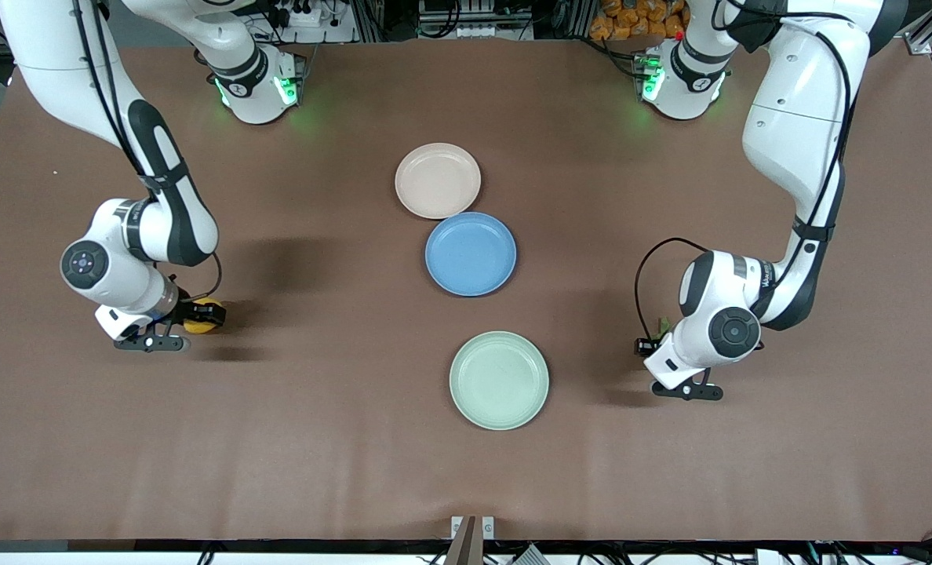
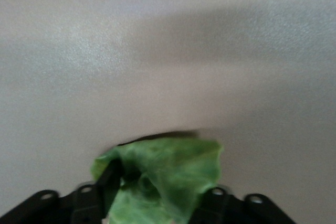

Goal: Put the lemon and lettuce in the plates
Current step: 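Close the right gripper on the lemon while the left gripper grasps the lettuce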

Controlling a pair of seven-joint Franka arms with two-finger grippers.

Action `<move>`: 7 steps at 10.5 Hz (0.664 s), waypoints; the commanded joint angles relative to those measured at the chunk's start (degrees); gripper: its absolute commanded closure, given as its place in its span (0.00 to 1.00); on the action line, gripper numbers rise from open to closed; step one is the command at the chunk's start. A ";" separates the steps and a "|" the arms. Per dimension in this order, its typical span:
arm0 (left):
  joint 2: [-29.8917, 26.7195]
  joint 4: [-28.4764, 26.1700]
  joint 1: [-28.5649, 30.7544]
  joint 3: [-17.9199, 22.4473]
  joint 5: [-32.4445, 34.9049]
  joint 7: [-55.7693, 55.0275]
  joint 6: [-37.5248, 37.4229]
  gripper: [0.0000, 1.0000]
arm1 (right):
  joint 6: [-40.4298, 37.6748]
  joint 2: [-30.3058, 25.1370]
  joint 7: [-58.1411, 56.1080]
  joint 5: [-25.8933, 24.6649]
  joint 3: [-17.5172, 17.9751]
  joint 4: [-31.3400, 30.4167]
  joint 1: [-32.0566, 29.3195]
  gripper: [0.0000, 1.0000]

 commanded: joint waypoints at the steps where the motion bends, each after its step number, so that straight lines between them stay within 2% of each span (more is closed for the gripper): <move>1: -0.10 1.53 -0.07 -0.17 0.81 -1.93 0.48 1.00 | -9.64 -0.06 -1.09 0.99 0.08 6.87 0.14 0.99; 3: -1.24 2.59 -0.42 -0.34 0.71 -5.16 0.48 1.00 | -14.55 -0.50 -0.82 1.77 0.95 9.33 0.67 0.99; 5: -1.42 3.91 -1.21 -0.87 -1.91 -8.85 0.48 1.00 | -20.26 -2.07 -0.56 6.51 2.97 10.75 1.02 0.98; 7: -2.13 6.44 -2.00 -2.10 -2.36 -14.73 0.48 1.00 | -23.43 -4.88 -0.47 7.76 3.86 10.58 2.50 0.97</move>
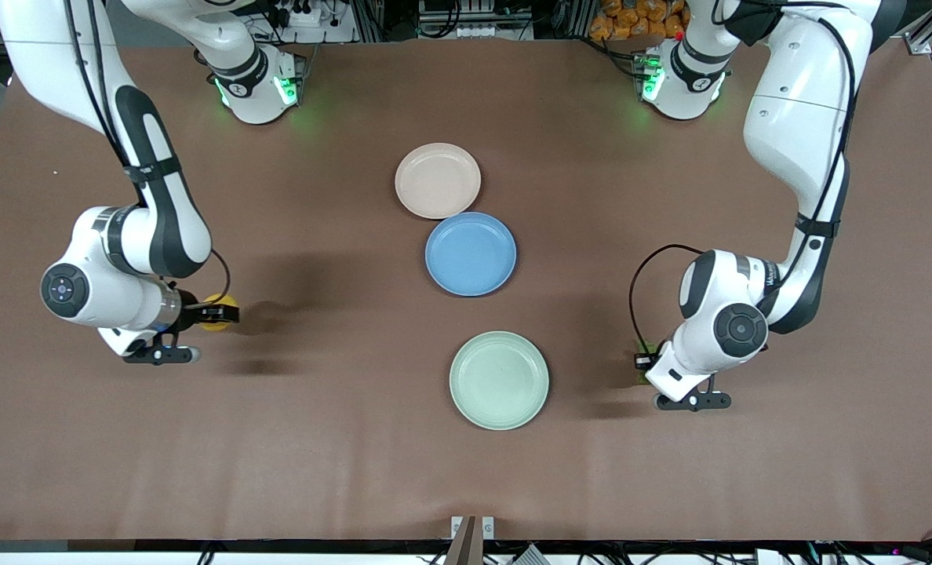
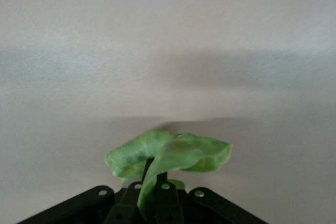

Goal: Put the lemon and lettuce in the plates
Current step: 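Carry the lemon to the cream plate while the left gripper carries lettuce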

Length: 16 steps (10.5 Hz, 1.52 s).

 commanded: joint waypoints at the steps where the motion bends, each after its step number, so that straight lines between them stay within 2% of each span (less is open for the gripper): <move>1: -1.28 2.32 -1.21 -2.09 -1.25 -8.80 0.10 1.00 | -5.61 -5.22 1.21 2.21 1.10 -0.41 2.37 0.97; 3: -1.37 3.36 -1.47 -4.55 -1.25 -13.98 0.10 1.00 | -9.21 -7.33 5.50 2.21 1.10 -0.41 6.23 0.97; 5: -1.28 6.87 -3.14 -5.97 -1.25 -21.27 0.28 1.00 | -11.50 -9.00 10.08 2.21 1.01 -0.50 10.62 0.97; 6: -1.20 7.24 -5.15 -5.80 -1.17 -23.74 1.06 1.00 | -11.86 -9.45 12.10 2.21 1.01 -0.50 12.99 0.97; 9: -0.85 7.24 -10.77 -5.18 -0.82 -34.02 9.47 1.00 | -11.86 -9.36 14.94 2.03 1.01 -0.41 20.81 0.97; 13: 1.00 7.15 -15.88 -1.93 -0.64 -38.97 17.84 1.00 | -11.86 -8.75 15.29 0.80 0.92 -0.76 34.61 0.97; 14: 1.35 7.15 -15.89 -1.75 -0.73 -38.89 18.55 0.78 | -12.21 -8.75 15.37 0.63 0.92 -0.85 37.07 0.97; 15: 1.35 7.07 -15.80 -1.66 -0.55 -38.19 18.64 0.04 | -12.21 -8.66 16.07 0.54 0.92 -0.85 38.93 0.97; 16: 1.27 6.98 -15.80 -1.14 0.06 -38.10 18.65 0.00 | -12.13 -8.31 16.95 0.10 0.92 -0.85 41.03 0.97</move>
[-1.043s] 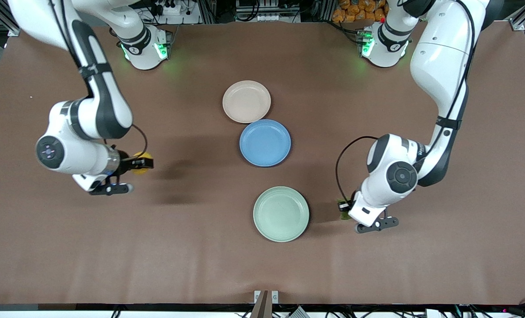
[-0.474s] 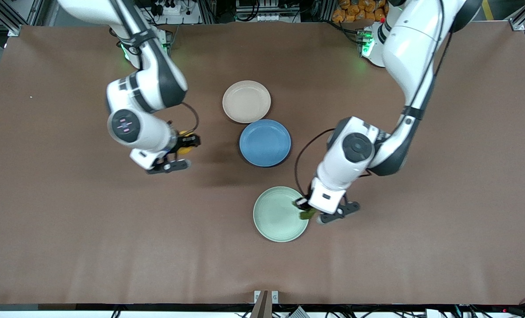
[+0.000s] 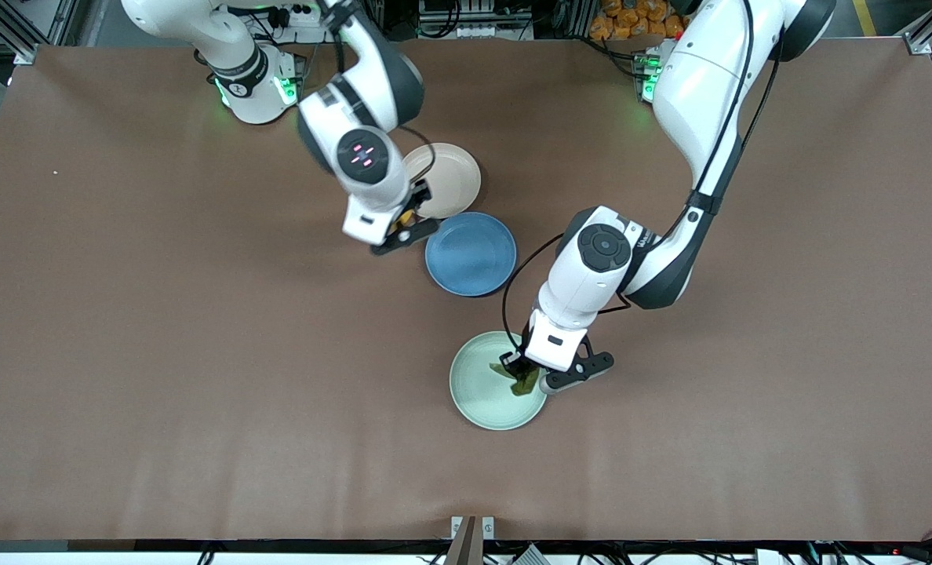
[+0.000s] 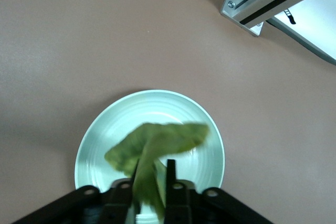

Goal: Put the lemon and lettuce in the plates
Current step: 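Carry the lemon to the cream plate while the left gripper carries lettuce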

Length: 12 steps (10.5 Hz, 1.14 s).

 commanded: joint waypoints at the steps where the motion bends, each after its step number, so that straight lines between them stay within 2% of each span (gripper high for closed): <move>1: 0.14 -0.06 -0.59 1.49 0.92 -0.40 1.10 0.00 | -0.30 0.76 3.48 -1.83 -0.64 -0.62 6.17 0.97; 2: 0.05 -0.06 -0.68 1.49 1.10 -0.40 1.02 0.00 | -0.56 1.30 5.51 -3.84 -0.64 -0.80 7.33 0.97; 4: -0.73 -0.15 0.02 1.58 1.19 2.04 0.23 0.00 | -0.21 3.48 6.05 -4.65 -0.64 -0.80 10.31 0.97; 7: -2.40 -0.77 2.74 1.49 1.19 10.99 -8.19 0.00 | 1.63 6.65 9.73 -5.97 -0.64 -0.71 14.10 0.97; 9: -2.76 -0.85 5.81 1.05 1.10 16.45 -11.72 0.00 | 3.21 8.94 12.81 -7.62 -0.64 -0.27 15.60 0.87; 10: -3.02 -1.20 7.65 0.96 1.10 19.60 -13.38 0.00 | 3.13 9.82 13.43 -8.33 -0.81 0.16 15.52 0.01; 12: -5.46 -4.88 10.21 0.88 1.10 26.20 -16.37 0.00 | 2.52 9.83 15.45 -8.61 -1.25 2.00 14.82 0.00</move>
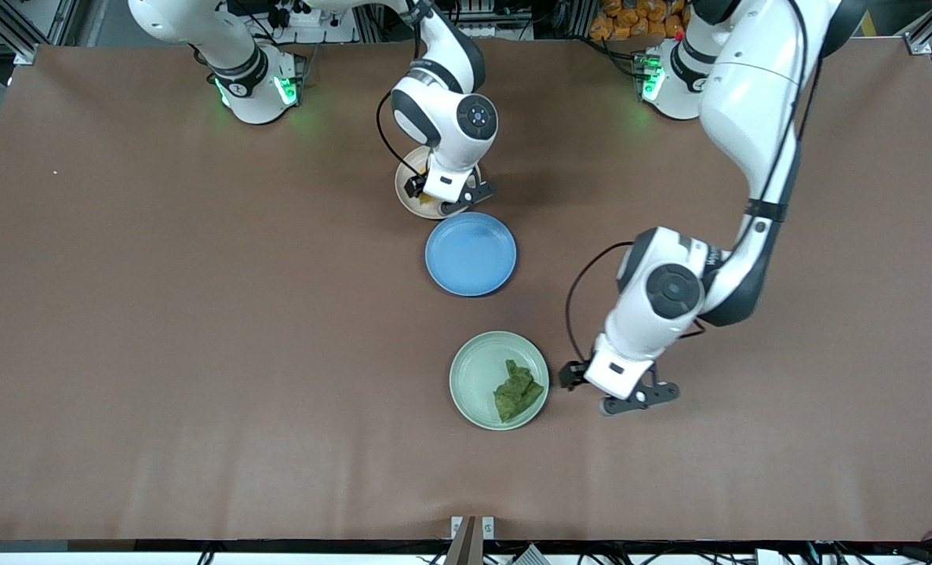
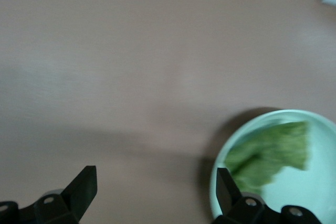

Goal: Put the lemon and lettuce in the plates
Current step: 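Carry the lemon to the cream plate while the left gripper carries lettuce, then open the right gripper over the cream plate while the left releases lettuce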

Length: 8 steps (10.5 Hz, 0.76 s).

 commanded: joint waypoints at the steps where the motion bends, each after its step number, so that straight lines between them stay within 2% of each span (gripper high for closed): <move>1: -6.48 -6.73 3.52 -0.69 0.67 8.62 -6.25 0.00 | -1.36 0.35 2.29 -1.22 -1.04 3.60 -1.14 0.00; 4: -14.04 -13.41 6.85 -1.03 -0.12 10.58 -8.39 0.00 | -2.06 0.00 -1.12 -1.48 -1.04 6.24 -5.27 0.00; 6: -16.95 -16.49 11.59 -4.01 -0.30 13.29 -8.56 0.00 | -6.26 -0.17 -1.84 -1.39 -1.04 9.39 -8.69 0.00; 8: -21.77 -21.58 14.68 -5.08 -0.38 16.89 -8.65 0.00 | -8.83 -0.17 -1.75 -1.74 -1.22 12.30 -12.47 0.00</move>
